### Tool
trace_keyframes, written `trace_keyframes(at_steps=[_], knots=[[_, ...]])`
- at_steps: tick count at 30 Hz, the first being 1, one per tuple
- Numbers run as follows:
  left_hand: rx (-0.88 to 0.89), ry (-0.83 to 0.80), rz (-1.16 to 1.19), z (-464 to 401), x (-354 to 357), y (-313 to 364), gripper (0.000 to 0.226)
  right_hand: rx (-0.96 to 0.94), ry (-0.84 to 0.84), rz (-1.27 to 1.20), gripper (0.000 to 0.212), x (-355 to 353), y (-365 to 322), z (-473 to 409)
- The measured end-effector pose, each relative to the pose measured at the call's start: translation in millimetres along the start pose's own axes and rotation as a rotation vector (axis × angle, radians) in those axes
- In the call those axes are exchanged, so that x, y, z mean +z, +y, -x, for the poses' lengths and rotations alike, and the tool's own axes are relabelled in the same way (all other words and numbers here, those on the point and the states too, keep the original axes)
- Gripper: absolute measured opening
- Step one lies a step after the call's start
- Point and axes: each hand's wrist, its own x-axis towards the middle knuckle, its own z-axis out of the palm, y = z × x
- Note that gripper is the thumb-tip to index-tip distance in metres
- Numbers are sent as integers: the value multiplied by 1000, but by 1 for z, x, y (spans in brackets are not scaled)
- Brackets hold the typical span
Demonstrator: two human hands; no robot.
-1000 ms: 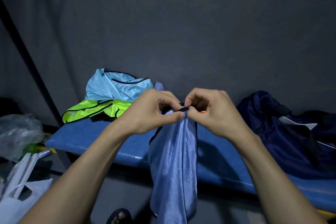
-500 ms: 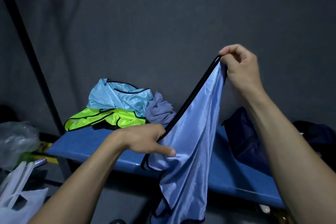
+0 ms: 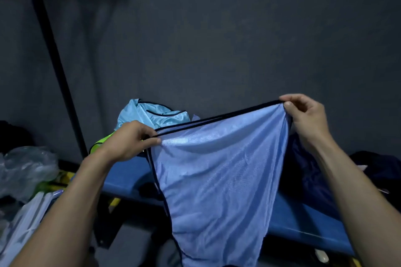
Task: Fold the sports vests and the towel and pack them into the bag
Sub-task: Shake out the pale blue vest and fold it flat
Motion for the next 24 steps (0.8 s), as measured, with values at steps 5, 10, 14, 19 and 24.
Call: trace_keyframes(at_steps=[5, 10, 14, 19, 24], knots=[[-31, 118, 223, 6, -5, 18, 7, -32, -101, 37, 18, -16, 6, 6], [24, 50, 611, 9, -37, 48, 14, -16, -237, 144, 17, -52, 2, 13], [100, -69, 509, 1, -68, 71, 20, 163, -296, -73, 17, -77, -12, 13], [160, 8, 212, -17, -99, 101, 11, 344, -303, -403, 23, -93, -34, 4], [147, 70, 108, -15, -117, 120, 35, 246, -238, -362, 23, -100, -66, 7]])
